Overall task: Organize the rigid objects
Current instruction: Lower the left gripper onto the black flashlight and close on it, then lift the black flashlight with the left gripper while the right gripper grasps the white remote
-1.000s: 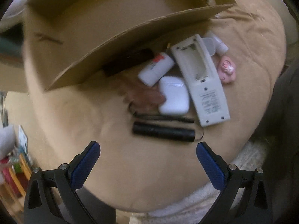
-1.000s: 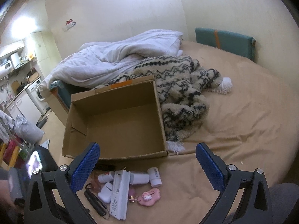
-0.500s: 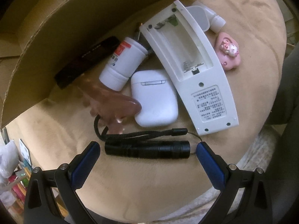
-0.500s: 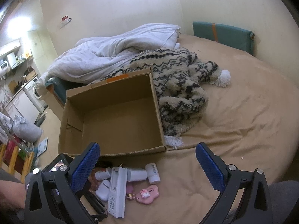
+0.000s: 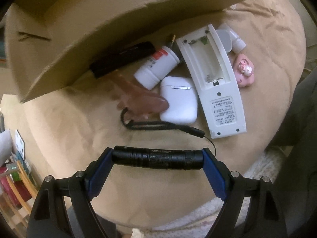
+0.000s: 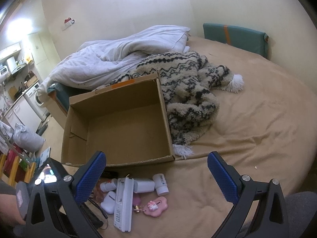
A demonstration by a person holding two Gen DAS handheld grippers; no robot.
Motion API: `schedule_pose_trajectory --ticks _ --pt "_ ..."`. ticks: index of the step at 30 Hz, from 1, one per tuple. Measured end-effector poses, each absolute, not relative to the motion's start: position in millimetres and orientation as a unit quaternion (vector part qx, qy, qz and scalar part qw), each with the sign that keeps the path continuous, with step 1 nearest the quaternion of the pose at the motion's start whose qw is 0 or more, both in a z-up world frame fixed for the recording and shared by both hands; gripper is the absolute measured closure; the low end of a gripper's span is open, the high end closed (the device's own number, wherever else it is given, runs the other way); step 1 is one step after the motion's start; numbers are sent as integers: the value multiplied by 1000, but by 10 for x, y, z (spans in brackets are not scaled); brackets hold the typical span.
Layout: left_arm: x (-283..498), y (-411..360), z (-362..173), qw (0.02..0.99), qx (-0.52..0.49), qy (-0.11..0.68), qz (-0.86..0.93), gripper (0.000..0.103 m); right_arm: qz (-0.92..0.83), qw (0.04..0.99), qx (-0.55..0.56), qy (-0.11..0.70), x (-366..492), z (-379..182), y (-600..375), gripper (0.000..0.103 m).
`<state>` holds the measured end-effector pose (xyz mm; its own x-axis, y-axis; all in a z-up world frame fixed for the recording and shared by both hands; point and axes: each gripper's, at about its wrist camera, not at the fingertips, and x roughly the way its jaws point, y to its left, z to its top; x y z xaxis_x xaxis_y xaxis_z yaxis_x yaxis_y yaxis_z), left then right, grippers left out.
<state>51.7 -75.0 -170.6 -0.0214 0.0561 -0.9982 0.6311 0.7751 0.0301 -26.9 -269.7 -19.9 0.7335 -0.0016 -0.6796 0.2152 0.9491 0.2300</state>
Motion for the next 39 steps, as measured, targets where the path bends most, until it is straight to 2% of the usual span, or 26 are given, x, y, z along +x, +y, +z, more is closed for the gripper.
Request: schedule_pose_trajectory --ticks 6,11,17,22,23,24,28,30,32,34,36,38,39 --pt "523 -535 -1310 696 213 658 -193 17 -60 918 148 363 -268 -213 -2724 0" --pt "632 -160 -958 753 138 628 -139 17 -56 911 155 377 -235 -269 -2731 0" --pt "711 231 -745 802 80 589 -69 17 25 868 190 458 -89 -524 -2630 0" --pt "787 328 -654 817 47 574 -33 17 68 826 169 533 41 -824 -2289 1" --pt "781 361 -618 818 46 573 -29 17 64 819 154 549 66 -897 -2198 11" --pt "790 353 -619 820 45 570 -24 17 61 812 141 563 88 -973 -2113 15" --pt "787 338 -566 836 51 547 -3 17 30 785 100 611 181 -1323 -1804 17" --pt "787 345 -518 839 53 541 0 17 22 775 95 624 214 -1457 -1698 27" --pt "782 333 -513 839 55 541 -2 17 20 769 109 630 229 -1561 -1655 46" --pt "771 316 -523 838 58 542 -6 17 12 773 108 625 227 -1578 -1627 58" --pt "761 300 -541 839 57 542 -8 17 11 779 103 618 206 -1554 -1606 64" --pt "756 300 -530 840 56 540 -7 17 18 789 109 605 164 -1506 -1623 76" --pt "763 296 -528 840 53 540 -8 17 23 792 112 599 141 -1477 -1633 78"
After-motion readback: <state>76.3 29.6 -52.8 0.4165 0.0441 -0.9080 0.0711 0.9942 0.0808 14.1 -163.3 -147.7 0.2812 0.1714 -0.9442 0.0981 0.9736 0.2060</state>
